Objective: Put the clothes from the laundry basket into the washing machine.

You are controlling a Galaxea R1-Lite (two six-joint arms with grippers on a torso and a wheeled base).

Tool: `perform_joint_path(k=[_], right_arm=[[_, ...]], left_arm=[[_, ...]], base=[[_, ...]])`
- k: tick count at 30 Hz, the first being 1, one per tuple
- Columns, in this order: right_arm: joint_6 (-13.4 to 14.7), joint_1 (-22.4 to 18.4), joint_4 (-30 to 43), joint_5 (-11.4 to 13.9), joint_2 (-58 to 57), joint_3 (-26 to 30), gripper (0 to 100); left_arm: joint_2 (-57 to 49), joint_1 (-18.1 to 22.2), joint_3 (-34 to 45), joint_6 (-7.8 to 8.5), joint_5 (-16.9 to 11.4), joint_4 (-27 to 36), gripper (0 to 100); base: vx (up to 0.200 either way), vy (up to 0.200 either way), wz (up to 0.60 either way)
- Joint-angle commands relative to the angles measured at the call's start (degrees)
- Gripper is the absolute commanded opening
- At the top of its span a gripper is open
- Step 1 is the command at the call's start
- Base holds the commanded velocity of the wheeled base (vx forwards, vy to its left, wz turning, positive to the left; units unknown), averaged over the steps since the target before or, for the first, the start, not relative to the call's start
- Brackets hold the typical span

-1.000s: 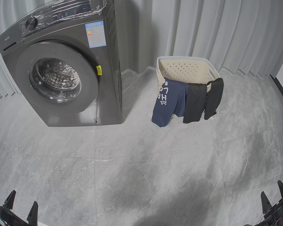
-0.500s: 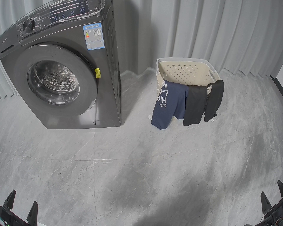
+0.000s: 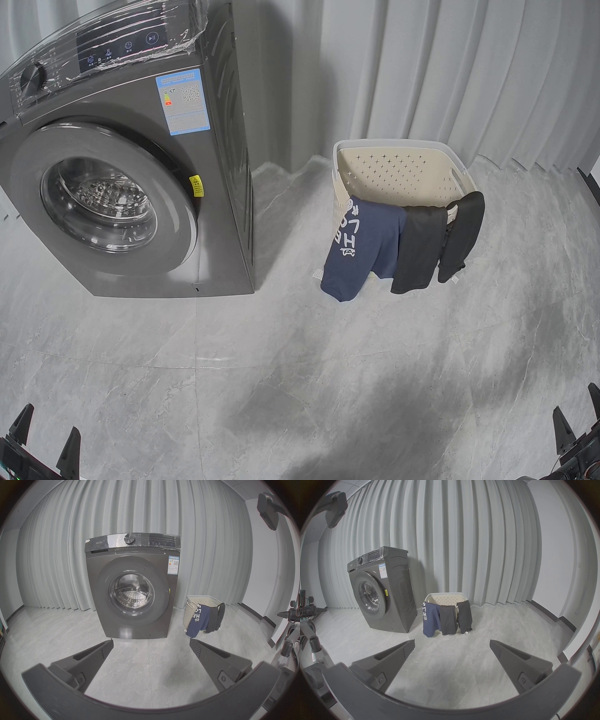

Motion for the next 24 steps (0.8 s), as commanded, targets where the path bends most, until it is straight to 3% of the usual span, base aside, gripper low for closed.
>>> perform_joint_path(k=[1,8,24], right_arm=[[-0.02,0.02,-0.04,0.04,-0.93,0.92,100],[-0.02,0.02,0.05,0.04,-0.93,0.92,100],[-0.11,0.02,0.05,0.04,-0.93,0.92,100]], left_arm=[[-0.68,0.09,0.92,-0.02,0.00,-0.01,100],[-0.68,0.00,0.92,0.07,0.00,-0.01,100],[-0.68,0.09,0.92,-0.02,0.00,-0.01,100]], base=[[0.000,0.000,0.00],[0.000,0.000,0.00],[0.000,-0.200,0.00]])
